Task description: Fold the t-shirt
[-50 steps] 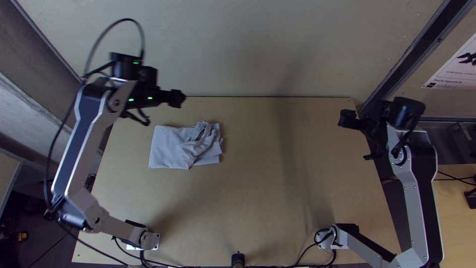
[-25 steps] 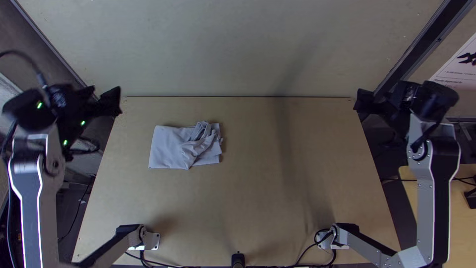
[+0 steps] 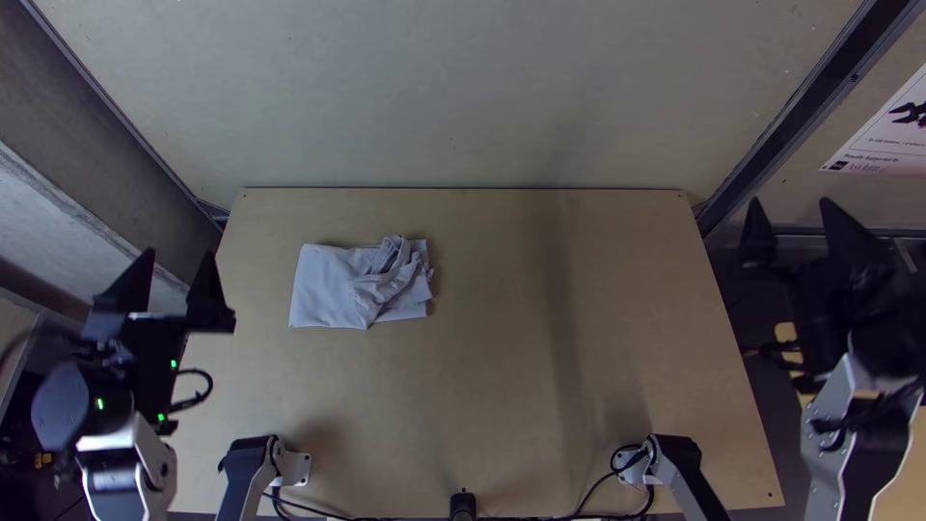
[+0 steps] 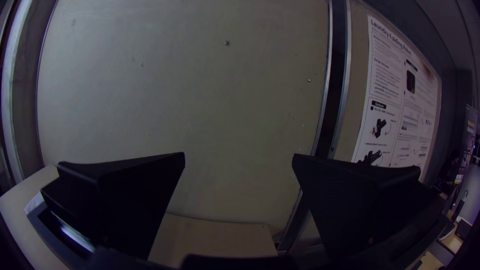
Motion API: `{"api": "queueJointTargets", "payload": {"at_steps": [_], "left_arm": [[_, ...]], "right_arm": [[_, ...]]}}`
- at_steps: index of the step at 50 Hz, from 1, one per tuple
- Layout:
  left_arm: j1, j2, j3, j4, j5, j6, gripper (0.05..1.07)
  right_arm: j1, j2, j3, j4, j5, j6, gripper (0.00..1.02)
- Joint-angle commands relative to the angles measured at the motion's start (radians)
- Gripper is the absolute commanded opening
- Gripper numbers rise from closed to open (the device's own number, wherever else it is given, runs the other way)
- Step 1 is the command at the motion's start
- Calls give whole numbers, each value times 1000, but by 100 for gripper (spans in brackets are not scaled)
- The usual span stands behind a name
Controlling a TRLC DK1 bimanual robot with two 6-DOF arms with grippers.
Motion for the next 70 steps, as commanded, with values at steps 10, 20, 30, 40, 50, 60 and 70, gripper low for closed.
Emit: {"api": "queueJointTargets", "payload": {"at_steps": [10,20,30,40,50,60,70], "left_arm": [[133,-246,-276,123,-16,46,102],[156,-413,-540,340,-13,36,102],[128,-409,-714,504,44,49,102],[90,-410,-832,553,38,76,102],[71,-410,-915,505,44,59,102],[-119,-409,-913,281,31,-29,102],[-177,-407,-912,274,22,-98,102]], "right_arm": [[17,-270,-325,160,1,-34,99],[26,-401,-561,326,1,-42,99],[63,-375,-753,547,3,-59,98],[175,-310,-934,725,89,-97,98],[299,-296,-1131,807,155,-106,98],[342,-442,-1272,715,156,-51,99],[330,-652,-1269,441,156,-5,99]]}}
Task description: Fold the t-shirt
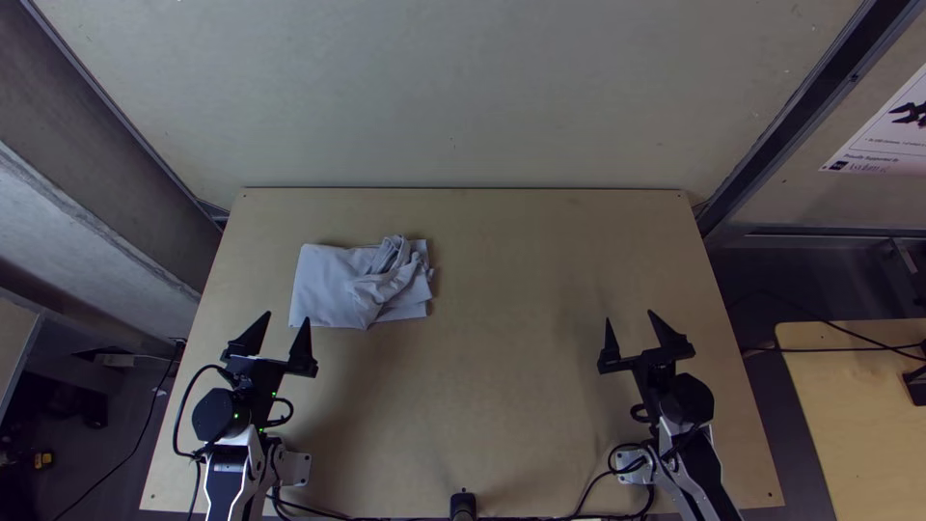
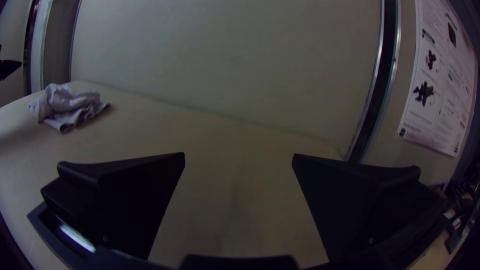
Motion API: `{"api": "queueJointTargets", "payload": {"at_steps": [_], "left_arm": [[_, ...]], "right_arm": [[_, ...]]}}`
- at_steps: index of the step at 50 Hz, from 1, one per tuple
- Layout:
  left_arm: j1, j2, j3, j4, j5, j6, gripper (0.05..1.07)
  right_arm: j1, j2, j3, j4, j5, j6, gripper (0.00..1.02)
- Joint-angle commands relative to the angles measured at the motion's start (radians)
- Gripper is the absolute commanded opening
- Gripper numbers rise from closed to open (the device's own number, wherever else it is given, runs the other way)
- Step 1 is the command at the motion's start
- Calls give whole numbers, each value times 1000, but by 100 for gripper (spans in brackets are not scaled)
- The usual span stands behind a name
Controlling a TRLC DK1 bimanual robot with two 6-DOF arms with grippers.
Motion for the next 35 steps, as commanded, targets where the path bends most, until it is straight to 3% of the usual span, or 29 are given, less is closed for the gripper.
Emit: {"api": "queueJointTargets", "payload": {"at_steps": [1,8,35], "left_arm": [[-16,-11,-44,-22,-5,-35,102],[-13,-11,-44,-25,-9,-35,102],[-13,-11,-44,-25,-16,-35,102]], "right_arm": [[-18,-155,-10,-81,6,9,99],[-75,-186,-10,-77,5,5,99],[-75,-198,-10,-75,2,7,99]]}}
